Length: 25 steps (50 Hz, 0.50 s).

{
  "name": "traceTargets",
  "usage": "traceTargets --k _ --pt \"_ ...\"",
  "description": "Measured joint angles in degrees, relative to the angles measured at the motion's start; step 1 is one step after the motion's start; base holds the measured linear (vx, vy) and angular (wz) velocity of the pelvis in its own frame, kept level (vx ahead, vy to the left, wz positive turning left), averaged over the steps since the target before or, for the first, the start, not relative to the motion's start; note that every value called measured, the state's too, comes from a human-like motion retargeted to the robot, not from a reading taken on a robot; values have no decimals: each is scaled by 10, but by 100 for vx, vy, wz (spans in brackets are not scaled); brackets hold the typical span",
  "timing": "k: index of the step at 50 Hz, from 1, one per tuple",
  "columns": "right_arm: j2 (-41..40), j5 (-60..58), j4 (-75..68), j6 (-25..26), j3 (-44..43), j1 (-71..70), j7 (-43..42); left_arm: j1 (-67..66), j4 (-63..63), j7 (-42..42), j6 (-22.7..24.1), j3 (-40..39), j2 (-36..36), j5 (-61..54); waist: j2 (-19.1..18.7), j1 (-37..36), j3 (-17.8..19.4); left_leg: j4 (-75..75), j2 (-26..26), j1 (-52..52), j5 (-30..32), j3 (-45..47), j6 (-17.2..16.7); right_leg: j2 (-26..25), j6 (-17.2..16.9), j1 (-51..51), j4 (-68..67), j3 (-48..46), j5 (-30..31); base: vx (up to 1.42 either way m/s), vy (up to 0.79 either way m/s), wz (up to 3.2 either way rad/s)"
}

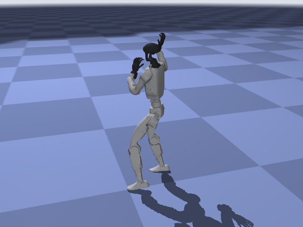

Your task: Dance

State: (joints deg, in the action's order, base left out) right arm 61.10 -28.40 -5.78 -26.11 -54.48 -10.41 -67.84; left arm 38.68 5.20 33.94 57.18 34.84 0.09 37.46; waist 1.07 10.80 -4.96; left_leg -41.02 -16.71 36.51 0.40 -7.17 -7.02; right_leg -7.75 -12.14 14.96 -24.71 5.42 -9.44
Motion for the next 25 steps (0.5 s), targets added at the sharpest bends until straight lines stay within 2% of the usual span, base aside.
traceTargets --k 3,5,8,13,15,17,19,22,25 --pt "-96 -33 -14 -5 -25 0 -51 -2 47 -81 8 4 5 -5 -30 -13 3 -33 16 21 -30 -54 4 -8 -9 30 -43 12 -17 9 33 -58" --pt "-168 -42 -32 -11 -28 -11 -81 -18 70 -99 3 -12 1 -1 -50 -25 2 -50 33 24 -65 -92 -16 -12 -12 50 -70 24 -27 13 38 -88" --pt "-271 -38 -85 -18 -18 -26 -109 -58 101 -122 14 -43 -2 -13 -74 -46 2 -97 51 28 -138 -100 -29 -15 -21 75 -108 53 -43 13 37 -100" --pt "-419 -56 -235 -1 -18 -43 -120 -161 47 -236 23 -104 27 -150 -120 -65 5 -155 43 28 -254 -82 -23 -20 -29 93 -142 82 -52 23 36 -75" --pt "-467 -54 -317 8 -26 -47 -122 -208 -30 -330 -18 -135 57 -262 -140 -80 14 -172 47 16 -273 -79 -25 -27 -29 83 -140 93 -46 33 36 -82" --pt "-509 -40 -399 11 -30 -51 -92 -249 -107 -435 -73 -186 84 -351 -148 -94 17 -176 56 4 -282 -48 -4 -18 -29 77 -130 111 -37 26 39 -76" --pt "-545 -20 -481 14 -23 -48 -47 -279 -176 -524 -151 -241 131 -427 -147 -102 17 -158 72 -16 -286 -7 22 7 -29 69 -109 127 -23 23 46 -59" --pt "-593 13 -586 23 8 -40 28 -323 -250 -613 -255 -307 206 -490 -141 -112 21 -111 110 -52 -274 38 48 50 -24 54 -62 143 6 13 42 -48" --pt "-643 72 -651 15 73 -22 119 -362 -293 -696 -368 -367 265 -514 -123 -120 30 -35 147 -102 -252 77 60 99 -6 38 -12 153 45 11 34 -61"
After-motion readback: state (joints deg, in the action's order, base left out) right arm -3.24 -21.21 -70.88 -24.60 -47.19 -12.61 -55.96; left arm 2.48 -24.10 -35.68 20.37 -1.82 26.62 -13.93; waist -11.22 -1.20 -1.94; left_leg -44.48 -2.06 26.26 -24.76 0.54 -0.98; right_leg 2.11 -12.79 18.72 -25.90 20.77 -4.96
